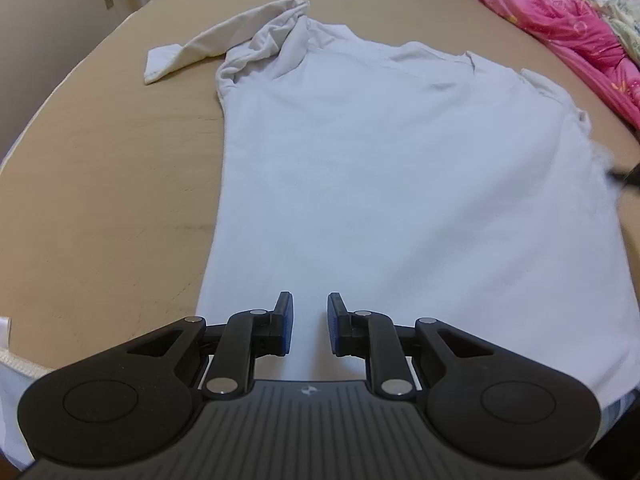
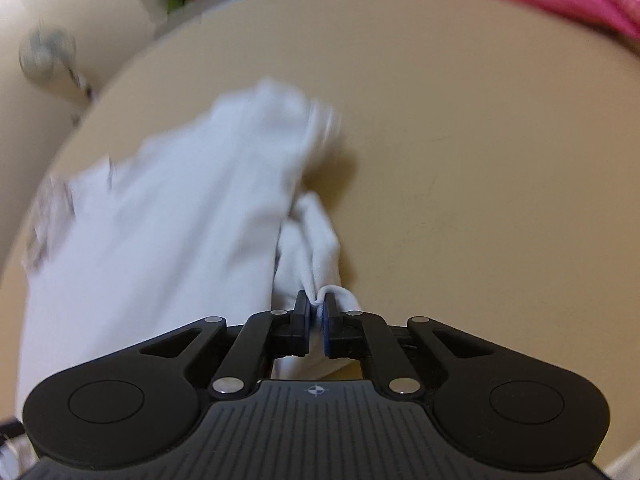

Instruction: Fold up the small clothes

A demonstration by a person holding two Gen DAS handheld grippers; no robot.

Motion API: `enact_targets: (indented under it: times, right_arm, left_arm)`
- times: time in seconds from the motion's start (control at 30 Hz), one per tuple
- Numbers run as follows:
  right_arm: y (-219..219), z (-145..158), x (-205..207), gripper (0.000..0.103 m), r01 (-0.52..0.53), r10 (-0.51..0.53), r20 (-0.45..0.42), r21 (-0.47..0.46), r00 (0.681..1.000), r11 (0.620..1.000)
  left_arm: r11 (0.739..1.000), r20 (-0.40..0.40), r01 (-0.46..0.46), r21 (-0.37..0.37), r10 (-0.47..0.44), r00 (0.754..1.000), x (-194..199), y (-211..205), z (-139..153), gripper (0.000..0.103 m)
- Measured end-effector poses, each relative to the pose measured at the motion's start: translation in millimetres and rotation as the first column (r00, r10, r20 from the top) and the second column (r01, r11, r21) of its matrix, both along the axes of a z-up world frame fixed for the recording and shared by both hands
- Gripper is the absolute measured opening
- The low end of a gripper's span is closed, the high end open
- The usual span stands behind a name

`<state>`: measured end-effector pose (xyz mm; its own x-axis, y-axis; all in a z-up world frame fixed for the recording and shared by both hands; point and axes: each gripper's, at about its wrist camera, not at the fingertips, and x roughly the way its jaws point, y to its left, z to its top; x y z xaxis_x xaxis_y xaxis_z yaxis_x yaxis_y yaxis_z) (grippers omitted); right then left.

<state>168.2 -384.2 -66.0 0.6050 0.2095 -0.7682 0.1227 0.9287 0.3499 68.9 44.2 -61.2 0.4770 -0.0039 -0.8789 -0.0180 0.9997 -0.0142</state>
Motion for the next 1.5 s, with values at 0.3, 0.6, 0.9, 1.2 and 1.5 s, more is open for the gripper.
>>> enact_targets:
  times: [0.3,0.6,0.9,1.2,1.5]
  right_arm:
    - [-154,35,-9,0.010,0.592,-0.448,0.388,-0.493,0.806,0.638]
    - [-246,12,-49,0.010,0.727,-0.739,0.160,0.138,0.654,0.673]
    - [-243,-15,30,0.043,0.649,-0.704,0.032,0.361,0.709,0.670]
    - [-259,-48,88,0.015,0.791,-0.793,-0.082,0.186,0.603,0.583]
    - [-260,22,79,0.002,0.640,-0.741,0.430,0.381,0.516,0.667]
  left_arm:
    - [0.998,-0.024,0.031,0.052,-0.030,0.999,15,-15,-16,0.022]
    - [0.998,-0.020,0.017,0.057,-0.016,1.000,20,-18,-20,0.028]
    - [0.997,0.001,0.024,0.075,-0.024,1.000,16,-22,-23,0.028]
    - [0.991,0.023,0.051,0.121,-0.054,0.998,13,-30,-26,0.028]
    - [0.984,0.037,0.082,0.157,-0.089,0.995,13,-34,-29,0.028]
